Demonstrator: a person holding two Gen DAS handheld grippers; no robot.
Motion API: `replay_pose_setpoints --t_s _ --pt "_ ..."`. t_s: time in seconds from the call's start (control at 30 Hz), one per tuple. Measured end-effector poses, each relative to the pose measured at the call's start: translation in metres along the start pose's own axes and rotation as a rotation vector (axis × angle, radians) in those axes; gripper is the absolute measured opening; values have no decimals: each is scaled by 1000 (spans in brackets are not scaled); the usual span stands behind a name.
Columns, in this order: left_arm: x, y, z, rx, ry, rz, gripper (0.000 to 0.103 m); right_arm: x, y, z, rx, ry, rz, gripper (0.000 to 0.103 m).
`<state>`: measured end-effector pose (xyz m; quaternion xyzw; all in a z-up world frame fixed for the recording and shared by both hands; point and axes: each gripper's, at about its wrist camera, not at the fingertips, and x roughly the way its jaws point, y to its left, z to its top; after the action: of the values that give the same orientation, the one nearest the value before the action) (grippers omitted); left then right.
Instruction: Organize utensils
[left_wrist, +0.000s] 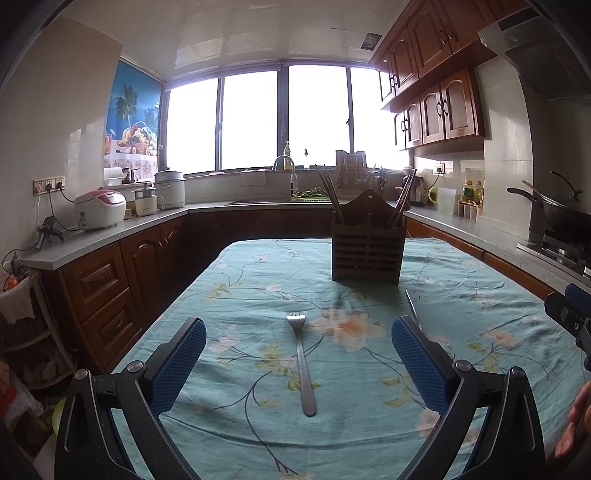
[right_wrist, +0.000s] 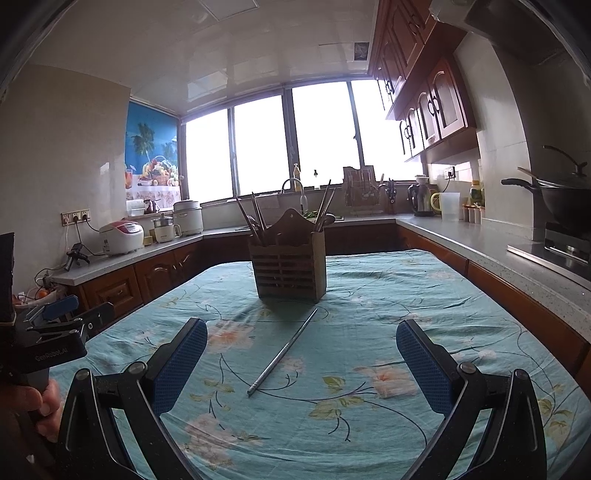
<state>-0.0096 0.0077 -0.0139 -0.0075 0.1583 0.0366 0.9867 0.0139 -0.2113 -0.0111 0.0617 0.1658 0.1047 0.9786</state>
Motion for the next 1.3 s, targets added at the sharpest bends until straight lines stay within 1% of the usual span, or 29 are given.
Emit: replay_pose_setpoints --t_s 0.3,1.3 --pt "2 -2 0 2 8 -1 99 2 0 1 4 6 8 103" --pt "3 -11 1 1 12 -4 98 4 2 2 12 8 16 103"
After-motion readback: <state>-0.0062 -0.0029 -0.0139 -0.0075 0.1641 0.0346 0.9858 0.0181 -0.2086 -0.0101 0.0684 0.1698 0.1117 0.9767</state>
